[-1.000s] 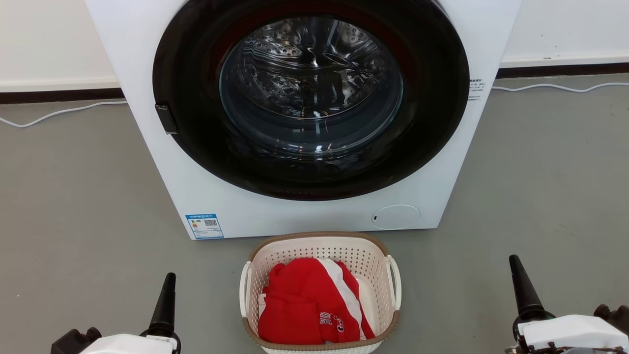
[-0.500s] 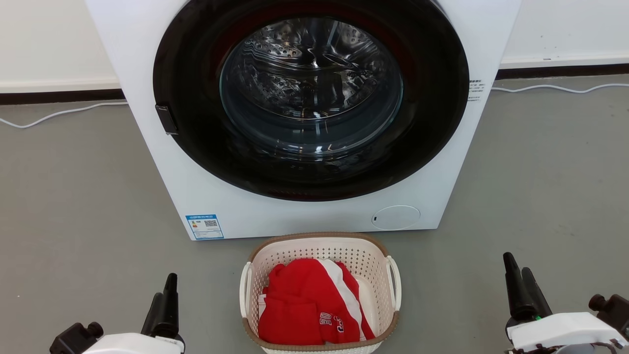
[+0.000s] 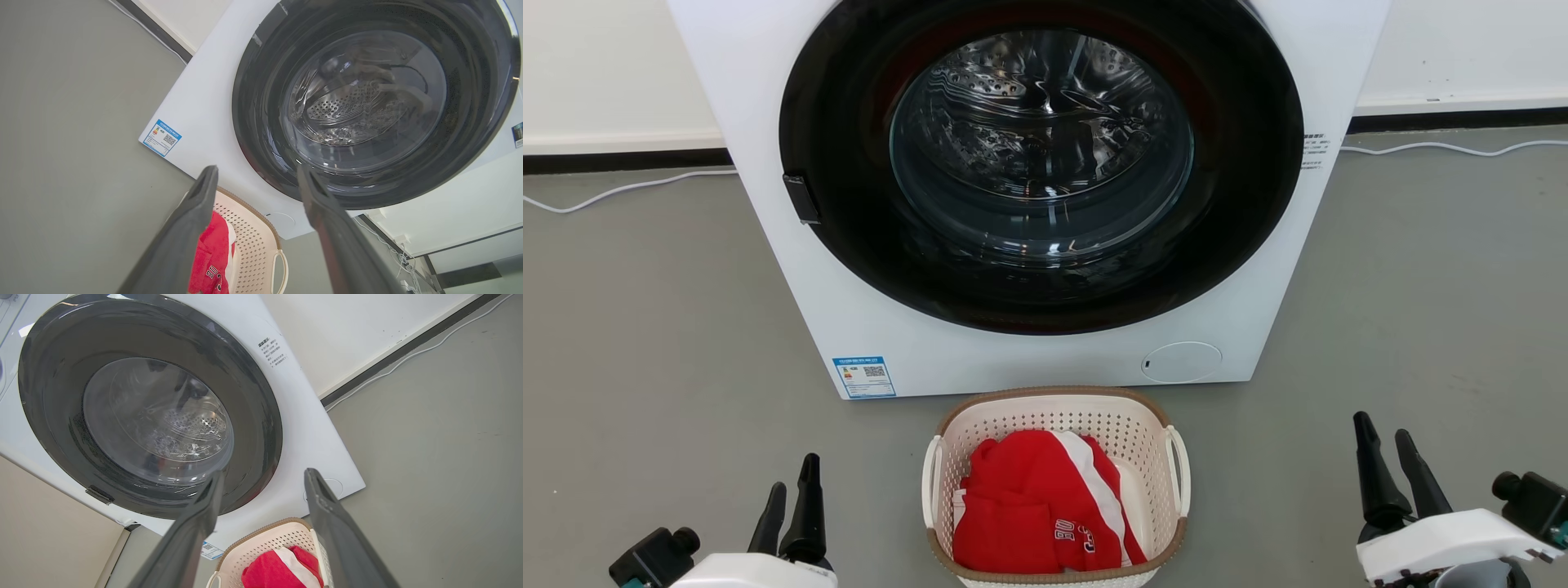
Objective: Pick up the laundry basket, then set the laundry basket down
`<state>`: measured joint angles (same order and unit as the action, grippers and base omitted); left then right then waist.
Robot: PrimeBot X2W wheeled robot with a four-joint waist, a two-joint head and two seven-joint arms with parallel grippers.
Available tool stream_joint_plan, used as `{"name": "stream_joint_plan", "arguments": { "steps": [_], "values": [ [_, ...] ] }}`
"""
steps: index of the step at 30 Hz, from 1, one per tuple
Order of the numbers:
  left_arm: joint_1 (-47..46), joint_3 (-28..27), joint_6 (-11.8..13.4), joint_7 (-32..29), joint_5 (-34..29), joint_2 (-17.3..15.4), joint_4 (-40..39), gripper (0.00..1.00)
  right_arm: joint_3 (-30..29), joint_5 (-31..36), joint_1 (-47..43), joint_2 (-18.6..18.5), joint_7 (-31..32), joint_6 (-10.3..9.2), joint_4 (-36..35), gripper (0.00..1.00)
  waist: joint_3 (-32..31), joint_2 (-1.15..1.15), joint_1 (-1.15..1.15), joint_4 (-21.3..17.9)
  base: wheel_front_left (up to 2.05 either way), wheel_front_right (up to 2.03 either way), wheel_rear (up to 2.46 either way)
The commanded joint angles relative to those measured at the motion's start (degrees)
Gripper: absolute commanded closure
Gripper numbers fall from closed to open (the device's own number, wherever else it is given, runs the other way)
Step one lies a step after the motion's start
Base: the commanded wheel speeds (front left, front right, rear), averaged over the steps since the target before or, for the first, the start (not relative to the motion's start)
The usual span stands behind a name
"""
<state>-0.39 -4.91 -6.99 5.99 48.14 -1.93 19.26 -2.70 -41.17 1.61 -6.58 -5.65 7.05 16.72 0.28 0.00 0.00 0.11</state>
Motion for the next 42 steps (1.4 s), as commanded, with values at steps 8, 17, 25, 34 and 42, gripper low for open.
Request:
{"name": "stream_joint_plan", "arguments": {
  "steps": [8, 17, 25, 34, 42],
  "values": [
    [-2.52, -1.14, -0.19, 1.89, -6.71, -0.61, -1.01, 0.00, 2.10, 6.95, 2.78, -1.18, -2.23, 0.29, -0.79, 0.00, 0.17, 0.00, 0.00, 0.00, 0.00, 0.00, 0.00],
    [-2.32, -1.86, -0.24, 3.57, -13.45, -0.69, -0.86, 0.00, 2.73, 13.63, 2.09, -1.30, -3.91, 0.32, -0.52, 0.00, 0.05, 0.00, 0.00, -0.19, 0.00, 0.00, 0.00],
    [-2.23, -2.60, -0.28, 4.92, -18.68, -0.76, -0.94, 0.00, 2.47, 18.81, 1.24, -0.95, -5.26, 0.35, -0.63, 0.00, 0.14, 0.00, 0.00, -0.50, 0.00, 0.00, 0.00],
    [-2.47, -3.09, -0.33, 6.43, -24.27, -0.83, -0.95, 0.00, 2.66, 24.79, 1.32, -1.05, -6.77, 0.39, -0.58, 0.00, 0.32, 0.00, 0.00, -0.54, 0.00, 0.00, 0.00],
    [-2.43, -3.36, -0.37, 7.77, -29.16, -0.89, -0.73, 0.00, 2.79, 29.75, 1.49, -1.04, -8.11, 0.41, -0.47, 0.00, 0.37, 0.00, 0.00, -0.53, 0.00, 0.00, 0.00]
  ]
}}
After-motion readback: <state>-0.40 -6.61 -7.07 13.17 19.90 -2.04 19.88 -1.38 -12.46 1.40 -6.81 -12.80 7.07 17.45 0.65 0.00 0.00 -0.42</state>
